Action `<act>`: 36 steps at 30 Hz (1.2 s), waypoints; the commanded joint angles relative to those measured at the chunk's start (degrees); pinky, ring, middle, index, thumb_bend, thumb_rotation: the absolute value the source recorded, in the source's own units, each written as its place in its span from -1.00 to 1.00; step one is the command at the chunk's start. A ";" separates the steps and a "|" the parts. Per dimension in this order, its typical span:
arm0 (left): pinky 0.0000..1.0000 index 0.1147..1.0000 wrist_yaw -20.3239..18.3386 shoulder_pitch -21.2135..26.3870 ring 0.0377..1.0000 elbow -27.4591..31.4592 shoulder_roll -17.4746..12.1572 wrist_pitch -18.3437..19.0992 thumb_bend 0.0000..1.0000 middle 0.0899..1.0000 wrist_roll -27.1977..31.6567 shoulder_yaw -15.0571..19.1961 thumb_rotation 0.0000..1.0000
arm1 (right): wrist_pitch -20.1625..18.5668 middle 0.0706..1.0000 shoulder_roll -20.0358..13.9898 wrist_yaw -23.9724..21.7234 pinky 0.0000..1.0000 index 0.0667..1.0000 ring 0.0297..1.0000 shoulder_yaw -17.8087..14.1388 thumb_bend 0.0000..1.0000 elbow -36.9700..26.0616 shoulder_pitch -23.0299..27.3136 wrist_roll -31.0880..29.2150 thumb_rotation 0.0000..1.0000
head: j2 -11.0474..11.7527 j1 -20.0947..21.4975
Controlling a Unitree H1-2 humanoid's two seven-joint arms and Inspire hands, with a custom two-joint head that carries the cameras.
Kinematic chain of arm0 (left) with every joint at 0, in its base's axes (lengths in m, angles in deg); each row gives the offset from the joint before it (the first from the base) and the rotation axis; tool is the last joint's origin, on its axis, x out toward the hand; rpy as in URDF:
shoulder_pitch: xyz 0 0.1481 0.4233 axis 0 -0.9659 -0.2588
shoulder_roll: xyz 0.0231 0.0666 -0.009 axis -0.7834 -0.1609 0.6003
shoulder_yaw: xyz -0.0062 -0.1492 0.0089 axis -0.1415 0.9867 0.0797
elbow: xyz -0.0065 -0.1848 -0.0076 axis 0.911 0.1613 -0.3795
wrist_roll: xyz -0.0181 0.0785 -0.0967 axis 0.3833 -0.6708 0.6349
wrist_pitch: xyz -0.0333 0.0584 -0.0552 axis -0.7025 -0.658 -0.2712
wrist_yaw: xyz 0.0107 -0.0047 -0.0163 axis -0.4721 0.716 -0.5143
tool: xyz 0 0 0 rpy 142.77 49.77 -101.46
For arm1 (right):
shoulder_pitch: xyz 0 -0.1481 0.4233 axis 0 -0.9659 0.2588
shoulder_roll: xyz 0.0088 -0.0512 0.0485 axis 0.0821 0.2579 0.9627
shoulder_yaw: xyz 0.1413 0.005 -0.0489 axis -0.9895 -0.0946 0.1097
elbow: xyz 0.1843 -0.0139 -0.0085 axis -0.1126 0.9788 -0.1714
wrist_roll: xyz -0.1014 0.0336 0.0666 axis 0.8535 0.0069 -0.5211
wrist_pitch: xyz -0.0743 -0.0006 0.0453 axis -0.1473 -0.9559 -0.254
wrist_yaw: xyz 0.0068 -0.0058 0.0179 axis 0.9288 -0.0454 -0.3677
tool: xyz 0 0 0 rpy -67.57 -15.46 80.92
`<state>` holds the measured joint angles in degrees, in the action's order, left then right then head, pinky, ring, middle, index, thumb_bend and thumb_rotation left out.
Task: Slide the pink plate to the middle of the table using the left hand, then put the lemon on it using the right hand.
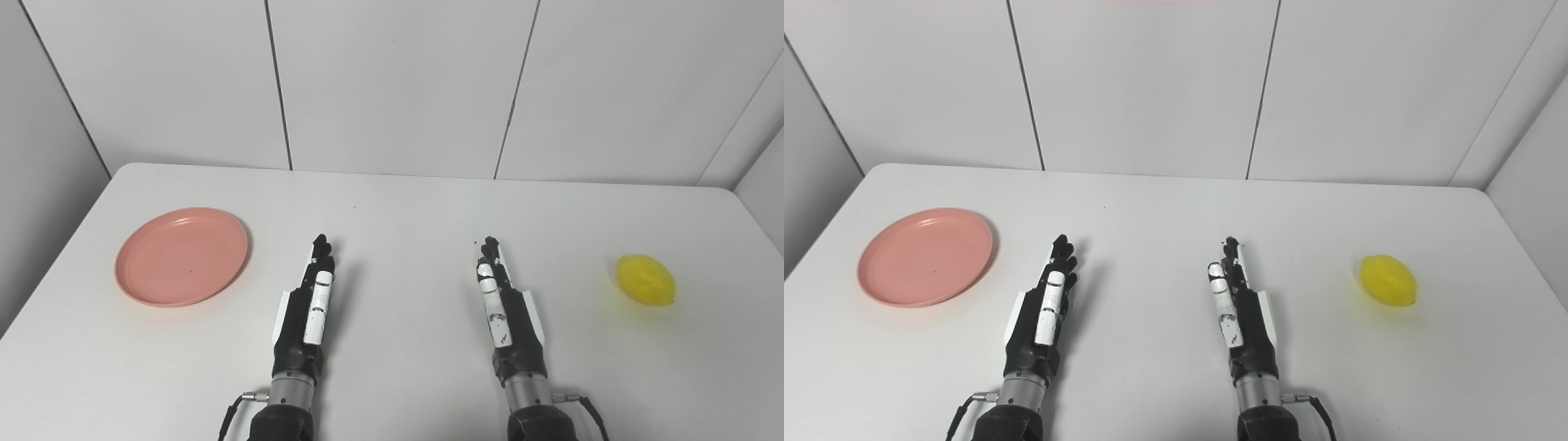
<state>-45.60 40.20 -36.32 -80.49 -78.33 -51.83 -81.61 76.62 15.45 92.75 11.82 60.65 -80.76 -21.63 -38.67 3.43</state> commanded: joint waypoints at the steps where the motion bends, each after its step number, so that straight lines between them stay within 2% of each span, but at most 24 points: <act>1: 1.00 1.00 -2.09 1.34 1.00 1.91 -0.58 -0.48 -0.15 1.00 1.55 -0.75 1.00 | 4.21 1.00 0.87 1.16 1.00 1.00 1.00 0.03 0.21 -0.58 0.99 0.45 1.00 | -0.03 0.32; 10: 1.00 1.00 -5.88 2.05 1.00 2.54 -3.59 1.59 -0.13 1.00 2.15 -2.66 1.00 | 4.75 1.00 1.89 3.12 1.00 1.00 1.00 -0.23 0.23 -0.55 0.66 1.10 1.00 | -0.12 0.14; 17: 1.00 1.00 -7.67 1.97 1.00 2.63 -4.49 2.03 -0.08 1.00 3.29 -3.16 1.00 | 5.23 1.00 1.97 3.15 1.00 1.00 1.00 -0.26 0.17 -0.46 0.48 0.52 1.00 | 0.02 -0.02; 21: 1.00 1.00 -6.76 1.97 1.00 2.33 -3.94 1.42 -0.07 1.00 2.66 -2.76 1.00 | 5.46 1.00 1.61 2.54 1.00 1.00 1.00 -0.05 0.16 -0.32 0.53 -0.20 1.00 | 0.04 -0.18; 29: 1.00 1.00 -2.37 1.59 1.00 0.72 -1.01 -2.44 -0.10 1.00 1.51 -1.00 1.00 | 8.62 1.00 0.76 0.42 1.00 1.00 1.00 0.03 0.10 0.78 0.85 -2.73 1.00 | 0.24 -1.09; 36: 1.00 1.00 -0.33 2.25 1.00 -1.77 -0.44 -4.74 -0.03 1.00 -0.07 -0.85 1.00 | 9.66 1.00 0.10 -0.52 1.00 1.00 1.00 -0.22 0.14 1.63 1.04 -3.49 1.00 | 0.77 -2.06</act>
<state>-46.30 40.46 -38.62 -81.47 -80.58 -51.31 -82.47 83.02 15.54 92.77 11.53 63.20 -81.06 -24.77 -37.97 1.41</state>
